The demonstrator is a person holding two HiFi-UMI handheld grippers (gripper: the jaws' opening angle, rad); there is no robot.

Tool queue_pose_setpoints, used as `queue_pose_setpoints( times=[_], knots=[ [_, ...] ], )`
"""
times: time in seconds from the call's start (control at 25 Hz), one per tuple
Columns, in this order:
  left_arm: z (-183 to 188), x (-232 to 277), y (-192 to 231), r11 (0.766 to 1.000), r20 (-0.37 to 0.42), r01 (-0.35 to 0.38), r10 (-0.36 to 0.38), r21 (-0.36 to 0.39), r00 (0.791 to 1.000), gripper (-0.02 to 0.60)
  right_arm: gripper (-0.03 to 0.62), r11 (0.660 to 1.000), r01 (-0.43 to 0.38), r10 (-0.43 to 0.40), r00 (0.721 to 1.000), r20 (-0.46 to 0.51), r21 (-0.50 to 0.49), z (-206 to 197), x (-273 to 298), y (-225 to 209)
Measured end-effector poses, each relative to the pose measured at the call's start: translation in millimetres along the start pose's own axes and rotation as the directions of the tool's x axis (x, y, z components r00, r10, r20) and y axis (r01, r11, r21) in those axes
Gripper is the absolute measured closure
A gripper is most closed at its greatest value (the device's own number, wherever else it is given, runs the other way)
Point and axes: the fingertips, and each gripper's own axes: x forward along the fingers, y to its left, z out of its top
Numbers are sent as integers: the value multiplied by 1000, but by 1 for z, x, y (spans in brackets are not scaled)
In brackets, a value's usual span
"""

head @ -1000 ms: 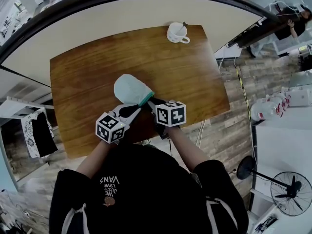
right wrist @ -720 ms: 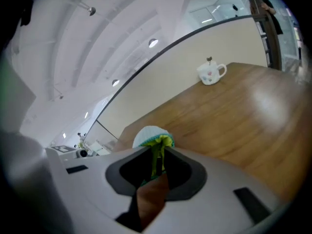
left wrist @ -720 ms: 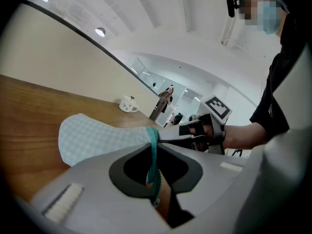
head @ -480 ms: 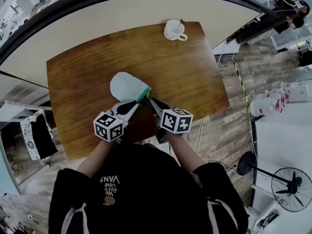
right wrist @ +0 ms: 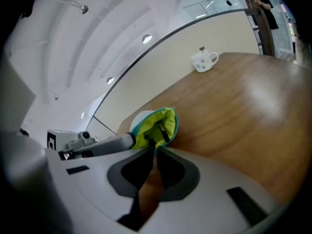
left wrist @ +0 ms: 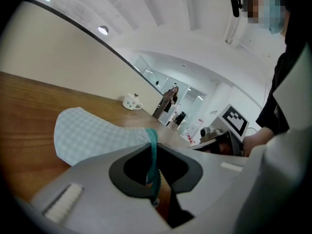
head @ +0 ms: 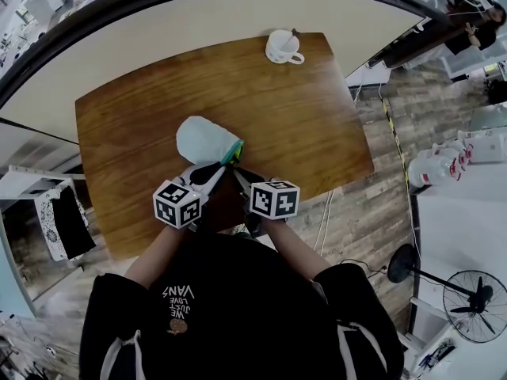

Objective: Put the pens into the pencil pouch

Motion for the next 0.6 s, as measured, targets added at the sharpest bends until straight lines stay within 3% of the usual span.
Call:
queue_pose_setpoints(
  times=[0.32,0.6],
  knots=[
    [-12,8,16,997,-61,-57,60,59,996,540,557,1000,-30,30,999,-38,9,-13,4,9],
    [-29,18,37,986,-119,-122,135,110,984,539,557,999,-3,4,999,-33,38,-19,-8,-6]
  ],
)
